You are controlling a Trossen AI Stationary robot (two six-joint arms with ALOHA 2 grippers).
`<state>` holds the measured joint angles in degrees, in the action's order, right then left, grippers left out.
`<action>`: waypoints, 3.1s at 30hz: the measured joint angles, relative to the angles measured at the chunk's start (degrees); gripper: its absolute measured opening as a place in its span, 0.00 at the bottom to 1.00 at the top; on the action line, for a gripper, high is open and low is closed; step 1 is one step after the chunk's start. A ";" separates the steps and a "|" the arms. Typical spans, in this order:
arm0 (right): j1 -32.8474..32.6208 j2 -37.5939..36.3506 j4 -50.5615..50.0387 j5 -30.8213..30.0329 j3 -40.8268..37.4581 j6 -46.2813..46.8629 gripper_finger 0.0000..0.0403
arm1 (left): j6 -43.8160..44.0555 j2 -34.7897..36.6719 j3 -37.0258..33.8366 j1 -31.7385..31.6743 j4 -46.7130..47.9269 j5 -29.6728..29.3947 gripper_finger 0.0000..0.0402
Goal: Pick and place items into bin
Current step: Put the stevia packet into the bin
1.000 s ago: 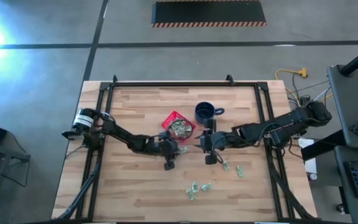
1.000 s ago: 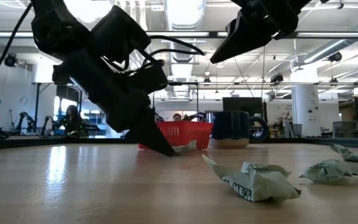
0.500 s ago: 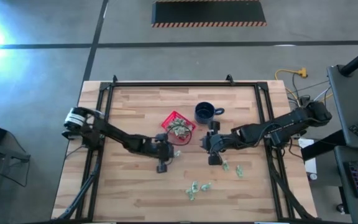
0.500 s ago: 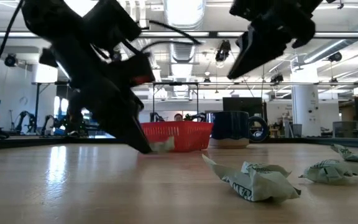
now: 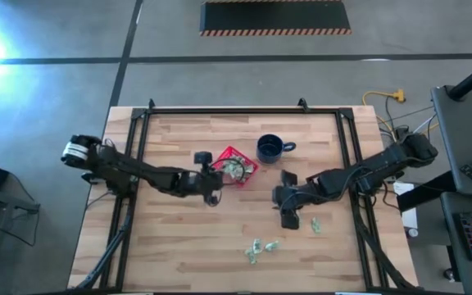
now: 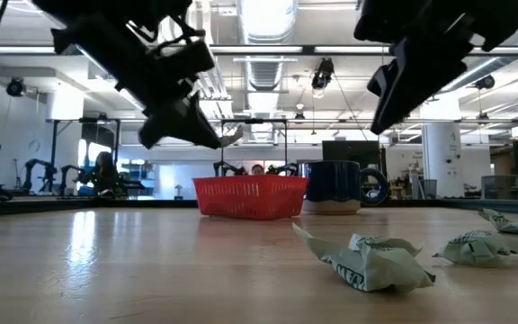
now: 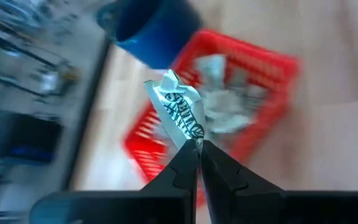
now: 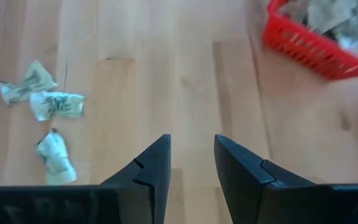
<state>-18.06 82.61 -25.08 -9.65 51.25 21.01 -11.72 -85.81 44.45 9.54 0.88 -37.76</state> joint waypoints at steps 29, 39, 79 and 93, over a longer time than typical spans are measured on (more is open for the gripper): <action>-9.84 0.02 2.00 0.69 -11.48 29.95 0.42 | -5.10 -4.27 0.42 -7.81 -0.25 -0.04 0.38; -9.84 0.02 2.71 0.66 -13.77 33.14 0.42 | -4.95 -4.27 0.42 -7.60 -0.21 -0.02 0.38; -12.72 0.70 -2.22 -0.84 -15.83 24.44 0.07 | -0.72 1.90 0.53 -5.38 4.43 -0.03 0.38; -12.61 0.48 -0.89 -23.97 -7.58 8.29 0.02 | 11.76 12.96 0.24 -1.13 15.16 9.47 0.38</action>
<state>-30.68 83.09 -25.97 -33.62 43.67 29.30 0.04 -72.86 44.69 8.41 16.03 -28.29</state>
